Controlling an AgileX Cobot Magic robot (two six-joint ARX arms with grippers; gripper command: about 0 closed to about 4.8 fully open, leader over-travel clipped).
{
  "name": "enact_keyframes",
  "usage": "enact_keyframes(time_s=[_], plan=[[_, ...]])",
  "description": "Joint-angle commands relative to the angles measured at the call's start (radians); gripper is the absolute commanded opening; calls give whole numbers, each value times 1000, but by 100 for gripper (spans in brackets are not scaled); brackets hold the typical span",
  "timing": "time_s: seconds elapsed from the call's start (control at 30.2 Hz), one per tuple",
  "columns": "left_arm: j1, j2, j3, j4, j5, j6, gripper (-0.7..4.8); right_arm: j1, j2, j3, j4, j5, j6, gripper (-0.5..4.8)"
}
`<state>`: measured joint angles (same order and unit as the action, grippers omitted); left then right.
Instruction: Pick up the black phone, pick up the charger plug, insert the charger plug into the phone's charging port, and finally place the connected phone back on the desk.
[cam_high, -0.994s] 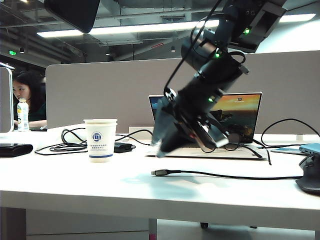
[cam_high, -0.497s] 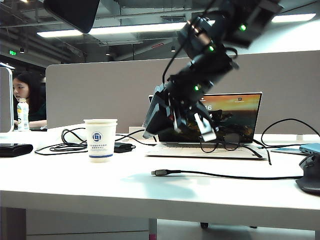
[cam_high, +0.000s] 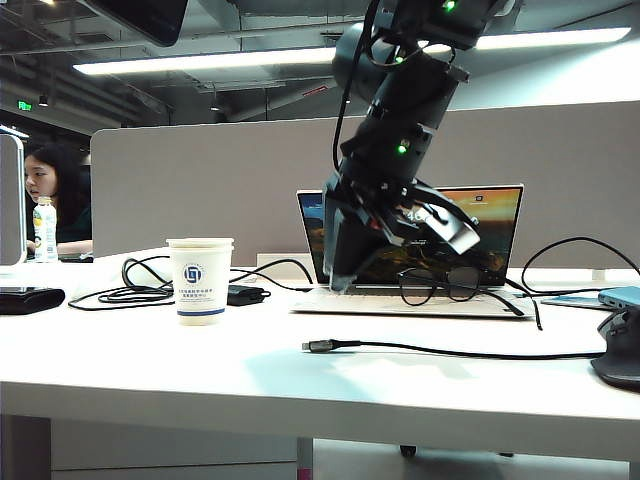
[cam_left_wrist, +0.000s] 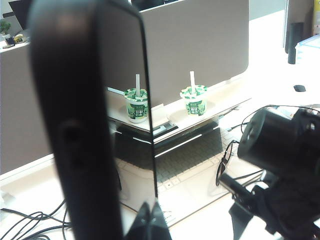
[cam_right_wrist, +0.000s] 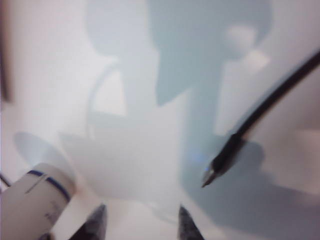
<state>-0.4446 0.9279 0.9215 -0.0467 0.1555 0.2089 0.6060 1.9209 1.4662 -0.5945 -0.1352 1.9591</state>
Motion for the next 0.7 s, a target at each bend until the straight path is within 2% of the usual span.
enact_keyframes(time_s=[0.03, 0.17, 0.7], plan=[[-1, -5, 5, 41, 5, 2, -6, 4, 24, 3, 8, -25, 1, 180], [-1, -6, 5, 41, 5, 1, -6, 10, 54, 3, 34, -73, 5, 180], [-1, -5, 5, 37, 5, 2, -6, 3, 76, 3, -18, -47, 18, 179]])
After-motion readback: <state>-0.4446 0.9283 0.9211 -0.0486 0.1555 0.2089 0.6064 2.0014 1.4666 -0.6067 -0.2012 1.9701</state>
